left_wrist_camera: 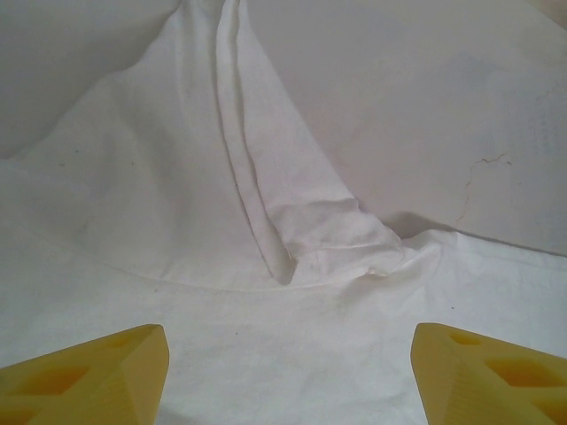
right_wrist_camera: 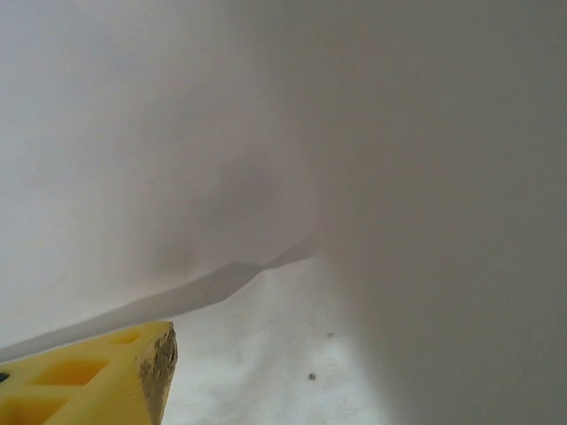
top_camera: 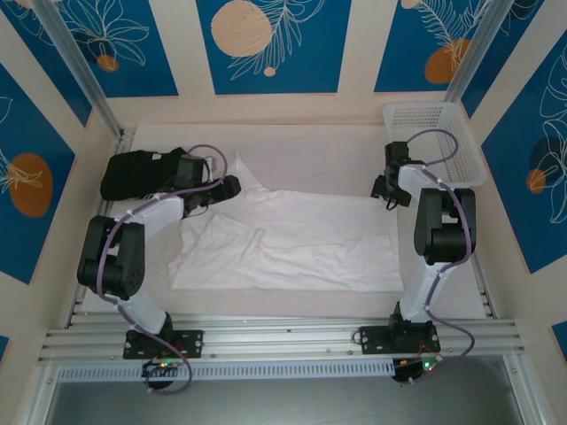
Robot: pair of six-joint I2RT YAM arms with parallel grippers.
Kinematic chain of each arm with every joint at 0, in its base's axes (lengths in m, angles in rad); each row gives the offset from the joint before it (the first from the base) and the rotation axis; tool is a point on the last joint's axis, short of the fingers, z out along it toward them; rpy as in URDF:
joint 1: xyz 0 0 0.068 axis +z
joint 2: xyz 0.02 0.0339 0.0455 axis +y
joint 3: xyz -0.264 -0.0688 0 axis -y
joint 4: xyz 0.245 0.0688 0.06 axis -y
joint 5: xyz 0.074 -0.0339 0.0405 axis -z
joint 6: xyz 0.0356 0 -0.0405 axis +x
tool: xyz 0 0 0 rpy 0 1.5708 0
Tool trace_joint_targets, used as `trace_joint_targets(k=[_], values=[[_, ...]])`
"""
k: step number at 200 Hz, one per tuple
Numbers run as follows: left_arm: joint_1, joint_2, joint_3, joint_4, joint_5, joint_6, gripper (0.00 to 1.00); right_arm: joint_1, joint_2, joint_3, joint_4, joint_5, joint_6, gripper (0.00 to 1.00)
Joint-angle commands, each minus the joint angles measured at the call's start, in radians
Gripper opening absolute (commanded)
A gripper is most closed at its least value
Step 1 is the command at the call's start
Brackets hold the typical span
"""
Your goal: Fold the inside-out t-shirt
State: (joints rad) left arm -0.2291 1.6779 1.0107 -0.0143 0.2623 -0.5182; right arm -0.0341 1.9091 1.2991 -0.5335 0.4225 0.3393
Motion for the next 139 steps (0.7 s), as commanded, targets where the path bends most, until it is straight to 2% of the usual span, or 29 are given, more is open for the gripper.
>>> trace_joint_targets(k=[1, 26, 72, 114, 139], values=[[0.004, 0.016, 0.006, 0.023, 0.025, -0.009, 0.72, -0.015, 0.03, 0.021, 0.005, -0.077, -0.033, 0.65], [0.005, 0.03, 0.015, 0.02, 0.026, -0.007, 0.72, -0.001, 0.018, 0.023, 0.013, -0.126, -0.06, 0.6], [0.005, 0.05, 0.065, 0.0, -0.041, 0.044, 0.72, 0.04, -0.117, 0.031, -0.005, -0.024, -0.092, 0.63], [-0.002, 0.228, 0.201, -0.084, -0.008, 0.055, 0.72, 0.073, -0.224, 0.005, -0.013, 0.006, -0.09, 0.67], [0.013, 0.304, 0.256, -0.139, -0.04, 0.057, 0.72, 0.09, -0.257, -0.01, -0.023, -0.015, -0.09, 0.67]])
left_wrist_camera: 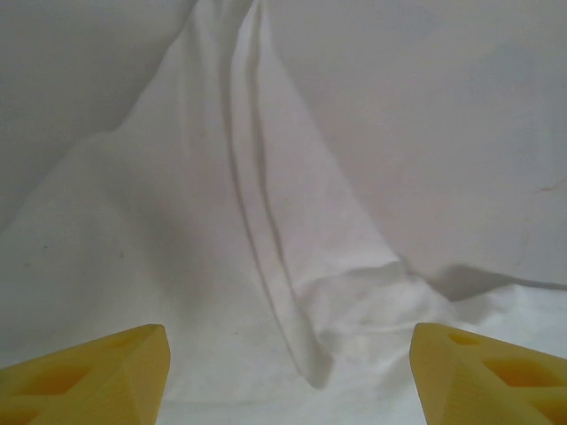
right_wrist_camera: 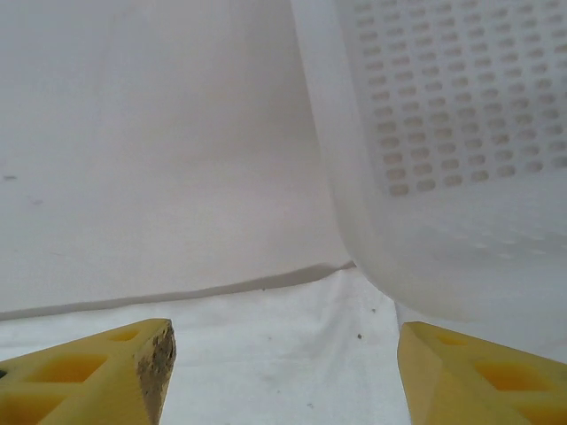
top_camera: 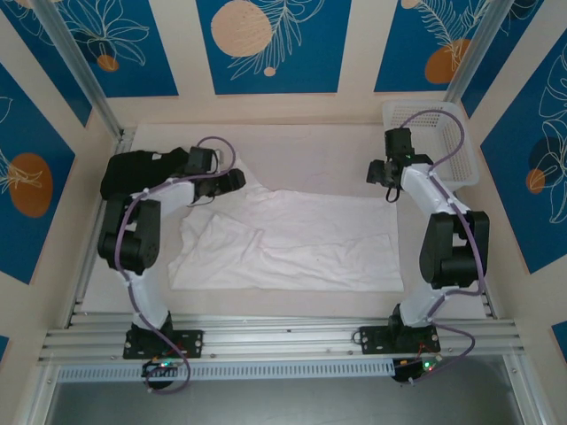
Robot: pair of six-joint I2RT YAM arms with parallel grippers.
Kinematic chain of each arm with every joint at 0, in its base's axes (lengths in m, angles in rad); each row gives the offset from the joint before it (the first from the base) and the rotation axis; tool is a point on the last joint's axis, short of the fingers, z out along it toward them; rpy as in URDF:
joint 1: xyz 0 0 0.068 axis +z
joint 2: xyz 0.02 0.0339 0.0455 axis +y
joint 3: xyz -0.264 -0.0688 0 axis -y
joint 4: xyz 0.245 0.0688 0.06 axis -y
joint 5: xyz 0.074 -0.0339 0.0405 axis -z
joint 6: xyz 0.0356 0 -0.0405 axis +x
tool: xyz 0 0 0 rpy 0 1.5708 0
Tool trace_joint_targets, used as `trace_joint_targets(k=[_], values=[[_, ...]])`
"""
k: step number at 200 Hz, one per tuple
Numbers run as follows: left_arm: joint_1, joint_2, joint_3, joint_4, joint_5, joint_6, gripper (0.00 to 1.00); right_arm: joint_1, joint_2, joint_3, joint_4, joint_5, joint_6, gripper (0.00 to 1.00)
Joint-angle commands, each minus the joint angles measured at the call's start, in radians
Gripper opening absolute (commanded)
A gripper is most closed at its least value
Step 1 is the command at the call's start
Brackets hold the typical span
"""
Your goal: Fold the inside-out t-shirt
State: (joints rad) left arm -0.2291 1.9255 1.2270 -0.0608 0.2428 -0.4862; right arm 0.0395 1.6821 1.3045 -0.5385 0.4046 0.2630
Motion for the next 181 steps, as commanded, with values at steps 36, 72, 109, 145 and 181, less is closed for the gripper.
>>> trace_joint_targets(k=[36, 72, 109, 145, 181], values=[[0.063, 0.028, -0.028, -0.073, -0.044, 0.008, 0.71, 0.033, -0.043, -0.051, -0.044, -0.066, 0.007, 0.68], [0.122, -0.015, -0.112, -0.048, -0.04, -0.003, 0.71, 0.039, -0.003, -0.097, -0.022, -0.138, 0.046, 0.67], [0.153, -0.022, -0.1, -0.043, -0.027, -0.006, 0.71, 0.077, 0.078, -0.049, -0.025, -0.125, 0.053, 0.67], [0.152, 0.0, -0.05, 0.007, 0.04, -0.043, 0.71, 0.084, 0.196, 0.056, -0.056, -0.061, 0.062, 0.64], [0.147, 0.014, 0.012, -0.003, 0.065, -0.059, 0.71, 0.082, 0.307, 0.165, -0.099, 0.03, 0.061, 0.63]])
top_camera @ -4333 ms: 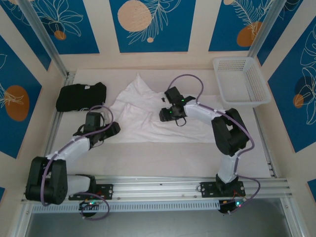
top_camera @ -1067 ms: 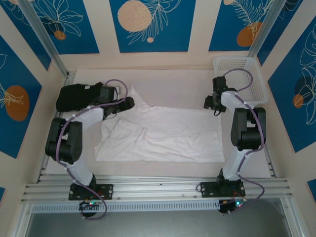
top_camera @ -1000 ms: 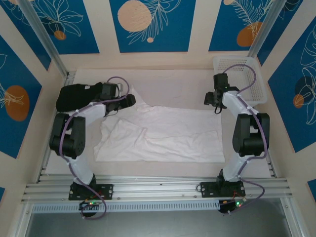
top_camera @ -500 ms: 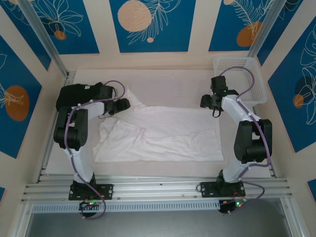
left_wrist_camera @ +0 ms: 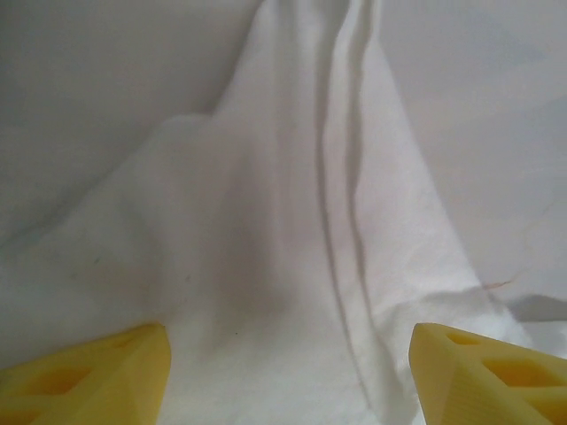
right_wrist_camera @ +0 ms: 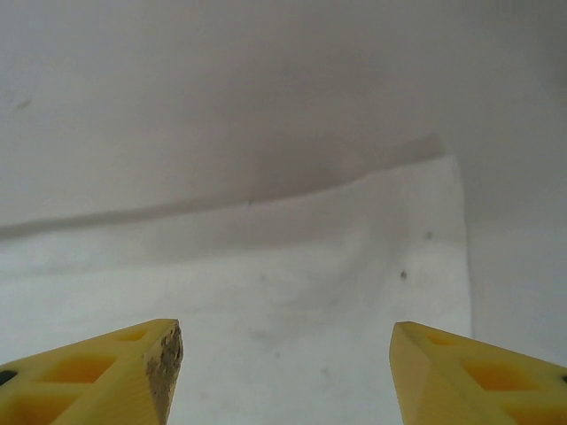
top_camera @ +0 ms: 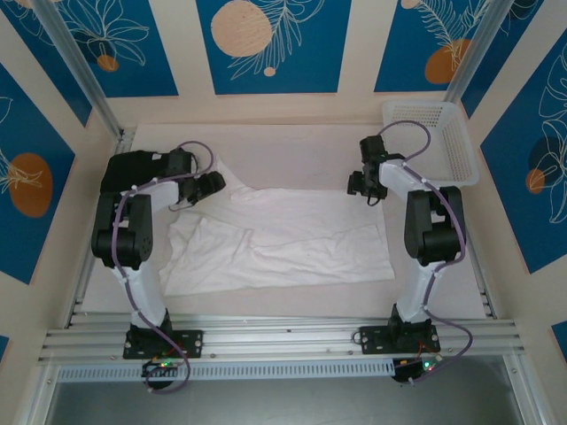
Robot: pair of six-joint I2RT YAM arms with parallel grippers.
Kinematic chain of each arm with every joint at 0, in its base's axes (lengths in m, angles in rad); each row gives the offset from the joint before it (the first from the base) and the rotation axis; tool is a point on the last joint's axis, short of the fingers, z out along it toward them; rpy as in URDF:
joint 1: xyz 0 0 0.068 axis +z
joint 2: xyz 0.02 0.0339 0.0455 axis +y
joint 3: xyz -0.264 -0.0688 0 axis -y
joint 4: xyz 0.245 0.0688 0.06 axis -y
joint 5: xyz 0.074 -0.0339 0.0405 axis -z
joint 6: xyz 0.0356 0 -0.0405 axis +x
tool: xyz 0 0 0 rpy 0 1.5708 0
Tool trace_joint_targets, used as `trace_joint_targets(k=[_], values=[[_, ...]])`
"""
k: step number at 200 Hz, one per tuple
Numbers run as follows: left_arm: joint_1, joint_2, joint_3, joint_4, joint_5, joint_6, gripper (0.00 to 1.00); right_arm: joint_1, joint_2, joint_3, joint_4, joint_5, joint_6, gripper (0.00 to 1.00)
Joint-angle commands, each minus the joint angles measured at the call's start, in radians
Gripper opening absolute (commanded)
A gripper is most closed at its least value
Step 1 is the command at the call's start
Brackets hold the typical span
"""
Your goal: Fold the inside-out t-shirt
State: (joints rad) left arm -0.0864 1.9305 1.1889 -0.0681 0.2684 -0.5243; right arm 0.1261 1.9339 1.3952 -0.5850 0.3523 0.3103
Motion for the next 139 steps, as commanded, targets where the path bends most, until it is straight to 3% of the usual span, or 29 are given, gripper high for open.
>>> trace_joint_targets(k=[1, 40, 115, 139], values=[[0.003, 0.008, 0.05, 0.004, 0.039, -0.021, 0.71, -0.005, 0.058, 0.077, -0.054, 0.087, 0.013, 0.63], [0.003, -0.054, 0.032, 0.01, 0.02, -0.012, 0.72, -0.03, 0.117, 0.13, -0.084, 0.119, 0.001, 0.6], [0.002, -0.098, 0.029, 0.021, 0.007, -0.015, 0.72, -0.05, 0.235, 0.211, -0.133, 0.05, -0.007, 0.59], [0.002, -0.094, 0.045, 0.013, -0.006, -0.006, 0.72, -0.06, 0.263, 0.239, -0.143, 0.025, -0.017, 0.53]])
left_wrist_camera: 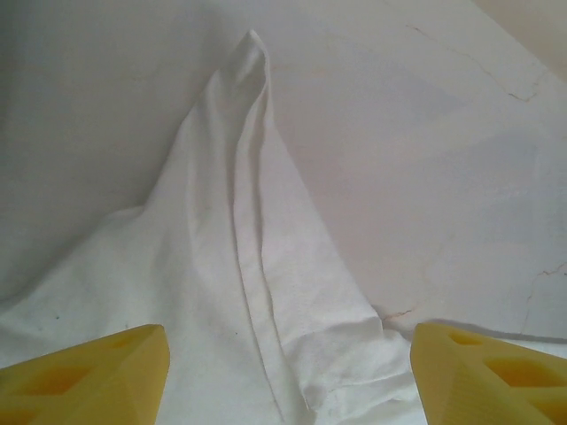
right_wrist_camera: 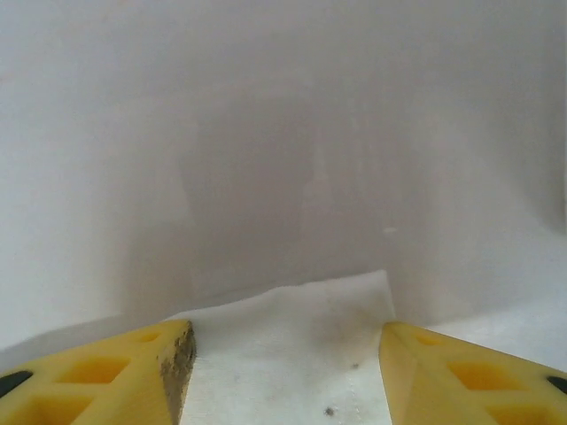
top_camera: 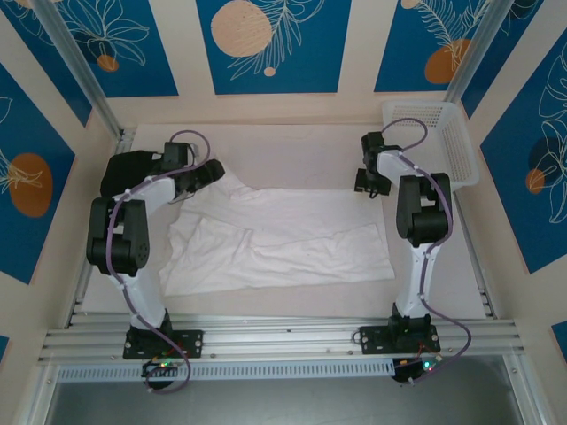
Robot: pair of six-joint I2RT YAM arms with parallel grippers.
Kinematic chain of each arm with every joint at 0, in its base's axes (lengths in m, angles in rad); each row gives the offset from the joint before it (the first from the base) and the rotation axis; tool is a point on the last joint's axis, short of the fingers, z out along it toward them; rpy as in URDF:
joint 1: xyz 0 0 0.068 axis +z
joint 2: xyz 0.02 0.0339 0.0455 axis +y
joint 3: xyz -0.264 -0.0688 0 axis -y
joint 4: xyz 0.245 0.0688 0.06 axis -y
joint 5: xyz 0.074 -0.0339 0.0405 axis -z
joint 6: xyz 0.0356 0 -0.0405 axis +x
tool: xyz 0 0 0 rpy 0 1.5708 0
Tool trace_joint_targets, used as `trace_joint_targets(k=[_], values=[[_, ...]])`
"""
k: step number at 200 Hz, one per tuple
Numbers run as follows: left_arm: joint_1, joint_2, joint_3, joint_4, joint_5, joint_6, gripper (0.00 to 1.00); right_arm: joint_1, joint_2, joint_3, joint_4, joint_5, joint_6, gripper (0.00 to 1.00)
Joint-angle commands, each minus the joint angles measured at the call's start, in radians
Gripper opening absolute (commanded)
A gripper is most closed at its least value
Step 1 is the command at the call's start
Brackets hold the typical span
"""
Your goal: Fold the inside-out t-shirt
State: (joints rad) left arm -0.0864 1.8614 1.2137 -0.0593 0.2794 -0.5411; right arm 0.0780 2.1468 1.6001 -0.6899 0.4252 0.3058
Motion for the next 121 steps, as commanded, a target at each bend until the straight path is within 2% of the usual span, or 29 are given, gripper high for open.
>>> trace_joint_targets(k=[1, 58, 89, 121], values=[[0.003, -0.025, 0.021, 0.004, -0.017, 0.012, 0.72, -0.014, 0.052, 0.037, -0.039, -0.05, -0.013, 0.52], [0.002, 0.056, 0.155, -0.087, -0.081, 0.094, 0.72, -0.026, 0.056, 0.034, -0.028, -0.078, -0.029, 0.26], [0.003, 0.193, 0.365, -0.259, -0.124, 0.185, 0.71, -0.024, 0.036, 0.019, -0.007, -0.085, -0.042, 0.13], [-0.001, 0.353, 0.607, -0.415, -0.115, 0.238, 0.66, -0.022, 0.013, 0.003, 0.01, -0.085, -0.057, 0.08]])
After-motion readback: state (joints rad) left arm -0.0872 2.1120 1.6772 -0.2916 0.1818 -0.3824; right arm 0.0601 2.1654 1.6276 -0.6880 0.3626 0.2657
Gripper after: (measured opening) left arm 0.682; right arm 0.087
